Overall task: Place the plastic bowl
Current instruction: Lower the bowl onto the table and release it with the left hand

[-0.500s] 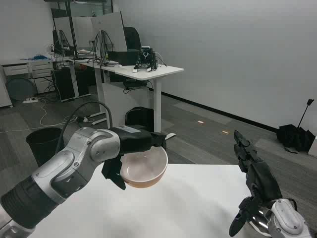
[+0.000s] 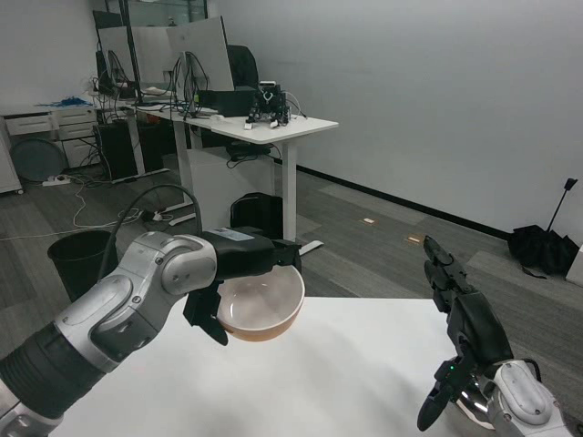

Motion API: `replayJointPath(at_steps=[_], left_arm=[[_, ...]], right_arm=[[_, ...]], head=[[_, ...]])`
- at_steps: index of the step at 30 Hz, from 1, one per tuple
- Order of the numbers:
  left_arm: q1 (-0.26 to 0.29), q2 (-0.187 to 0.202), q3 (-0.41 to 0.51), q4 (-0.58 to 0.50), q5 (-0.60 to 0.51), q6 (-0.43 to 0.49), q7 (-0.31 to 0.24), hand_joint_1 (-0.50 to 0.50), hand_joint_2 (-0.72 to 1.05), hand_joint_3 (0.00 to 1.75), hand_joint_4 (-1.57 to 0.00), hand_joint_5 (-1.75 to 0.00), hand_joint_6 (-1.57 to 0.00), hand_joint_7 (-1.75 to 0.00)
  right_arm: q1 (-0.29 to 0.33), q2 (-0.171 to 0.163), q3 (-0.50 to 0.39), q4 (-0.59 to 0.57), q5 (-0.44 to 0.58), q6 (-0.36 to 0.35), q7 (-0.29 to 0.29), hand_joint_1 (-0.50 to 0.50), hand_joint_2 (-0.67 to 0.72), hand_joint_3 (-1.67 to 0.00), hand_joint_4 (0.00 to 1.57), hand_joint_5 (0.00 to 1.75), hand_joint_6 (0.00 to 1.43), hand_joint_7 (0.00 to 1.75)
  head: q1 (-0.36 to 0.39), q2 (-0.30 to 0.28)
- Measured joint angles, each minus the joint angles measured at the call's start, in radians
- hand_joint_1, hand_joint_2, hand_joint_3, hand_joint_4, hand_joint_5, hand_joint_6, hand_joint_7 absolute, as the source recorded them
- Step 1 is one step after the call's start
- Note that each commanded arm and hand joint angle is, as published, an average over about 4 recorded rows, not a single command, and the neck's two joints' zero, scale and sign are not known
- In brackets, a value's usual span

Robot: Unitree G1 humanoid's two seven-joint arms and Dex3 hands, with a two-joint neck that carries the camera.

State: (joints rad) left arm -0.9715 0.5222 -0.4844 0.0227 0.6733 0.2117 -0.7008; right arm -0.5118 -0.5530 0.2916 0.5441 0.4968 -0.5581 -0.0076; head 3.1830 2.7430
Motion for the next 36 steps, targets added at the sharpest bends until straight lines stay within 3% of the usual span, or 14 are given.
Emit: replayJointPath(at_steps=[11,22,28,32,34,36], left_arm=[[0.018,-0.001,-0.014,0.010,0.036,0.000,0.000,-0.48,0.25,1.48,-1.57,-1.75,-1.18,-1.33],[0.080,-0.031,-0.096,0.157,0.034,-0.022,0.000,-0.48,0.25,1.48,-1.57,-1.75,-1.04,-1.22],[0.096,-0.048,-0.109,0.230,0.012,-0.059,0.019,-0.49,0.25,1.40,-1.48,-1.75,-0.60,-0.82],[0.112,-0.067,-0.114,0.270,-0.016,-0.080,0.033,-0.48,0.27,1.31,-1.36,-1.75,-0.38,-0.61],[0.124,-0.079,-0.115,0.285,-0.034,-0.088,0.038,-0.49,0.36,1.31,-1.23,-1.75,-0.28,-0.52],[0.131,-0.084,-0.115,0.293,-0.051,-0.091,0.041,-0.50,0.58,1.40,-1.07,-1.75,-0.24,-0.49]], right_arm=[[0.000,0.000,0.000,-0.001,0.000,0.000,0.000,-0.42,0.53,0.00,0.00,0.00,0.00,0.00],[0.000,-0.001,0.004,-0.003,0.000,0.000,0.000,-0.42,0.53,0.00,0.00,0.00,0.00,0.00],[-0.001,-0.001,0.011,-0.003,0.002,0.000,0.000,-0.42,0.53,0.00,0.00,0.00,0.00,0.00],[-0.001,-0.002,0.017,-0.003,0.003,0.000,0.000,-0.42,0.53,0.00,0.00,0.00,0.00,0.00],[-0.001,-0.002,0.019,-0.003,0.003,0.000,0.000,-0.42,0.53,0.00,0.00,0.00,0.00,0.00],[-0.001,-0.003,0.020,-0.003,0.003,0.000,0.000,-0.42,0.53,0.00,0.00,0.00,0.00,0.00]], head=[[0.004,-0.026],[0.026,-0.080],[0.023,-0.120],[0.019,-0.141],[0.017,-0.149],[0.014,-0.154]])
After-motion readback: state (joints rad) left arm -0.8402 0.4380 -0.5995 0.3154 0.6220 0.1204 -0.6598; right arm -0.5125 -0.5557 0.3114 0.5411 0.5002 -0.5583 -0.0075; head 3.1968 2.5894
